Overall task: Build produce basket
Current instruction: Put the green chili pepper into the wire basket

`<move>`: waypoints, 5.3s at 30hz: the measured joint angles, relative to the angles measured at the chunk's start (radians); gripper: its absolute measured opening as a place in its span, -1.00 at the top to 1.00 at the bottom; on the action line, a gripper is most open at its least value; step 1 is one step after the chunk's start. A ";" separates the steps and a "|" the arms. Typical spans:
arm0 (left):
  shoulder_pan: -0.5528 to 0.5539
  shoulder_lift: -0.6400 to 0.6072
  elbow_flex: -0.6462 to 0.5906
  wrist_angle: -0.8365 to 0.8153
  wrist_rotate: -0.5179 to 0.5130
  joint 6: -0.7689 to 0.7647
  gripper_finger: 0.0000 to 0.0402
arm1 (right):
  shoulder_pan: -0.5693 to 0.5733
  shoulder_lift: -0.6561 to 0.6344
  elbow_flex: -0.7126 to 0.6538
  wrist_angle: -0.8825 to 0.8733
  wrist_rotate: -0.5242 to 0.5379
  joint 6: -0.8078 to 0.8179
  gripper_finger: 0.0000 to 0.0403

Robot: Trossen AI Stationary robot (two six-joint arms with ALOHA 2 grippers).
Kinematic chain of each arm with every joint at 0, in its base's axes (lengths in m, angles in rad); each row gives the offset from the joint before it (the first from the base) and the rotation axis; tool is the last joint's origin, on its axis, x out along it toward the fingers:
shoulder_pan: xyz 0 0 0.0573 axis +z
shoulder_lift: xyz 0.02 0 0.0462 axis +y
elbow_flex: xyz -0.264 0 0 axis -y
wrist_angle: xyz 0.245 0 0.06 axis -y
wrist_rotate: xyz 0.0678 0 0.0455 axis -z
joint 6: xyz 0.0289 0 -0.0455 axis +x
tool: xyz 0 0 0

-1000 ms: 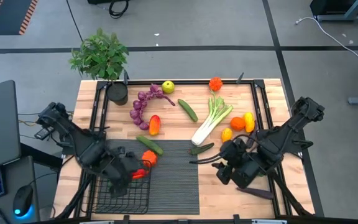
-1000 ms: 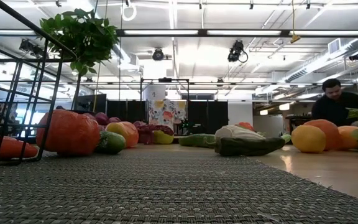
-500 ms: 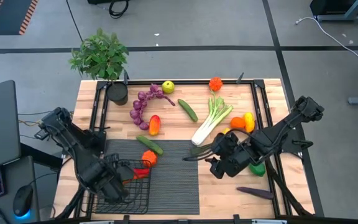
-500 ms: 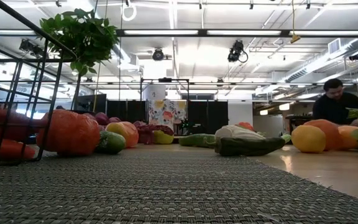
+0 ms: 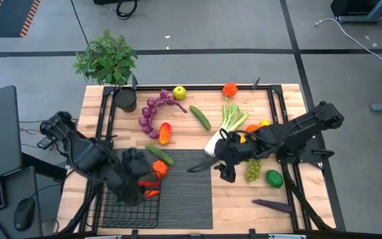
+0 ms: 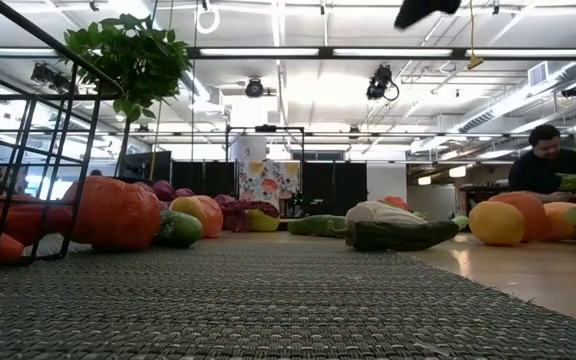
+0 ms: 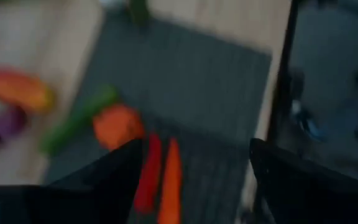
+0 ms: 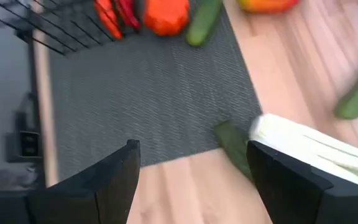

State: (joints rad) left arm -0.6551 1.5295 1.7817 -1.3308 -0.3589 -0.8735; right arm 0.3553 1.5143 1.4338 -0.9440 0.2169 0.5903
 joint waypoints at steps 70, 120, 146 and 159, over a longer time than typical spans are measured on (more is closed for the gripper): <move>0.302 0.019 0.123 0.330 -0.213 -0.085 -0.48 | -0.244 0.105 -0.636 0.615 -0.378 -0.424 0.59; 0.207 0.016 0.124 0.223 -0.256 -0.180 -0.48 | -0.212 -0.031 -0.701 0.790 -0.439 -0.103 0.73; 0.294 0.158 0.122 0.334 -0.614 -0.702 -0.48 | -0.263 -0.227 -0.700 1.604 -0.258 0.148 0.70; 0.367 0.251 0.123 0.627 -0.592 -0.500 -0.48 | -0.312 -0.227 -0.700 1.635 -0.358 0.151 0.70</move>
State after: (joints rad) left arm -0.2880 1.7806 1.9045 -0.7036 -0.9508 -1.3738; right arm 0.0432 1.2875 0.7341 0.6906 -0.1414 0.7411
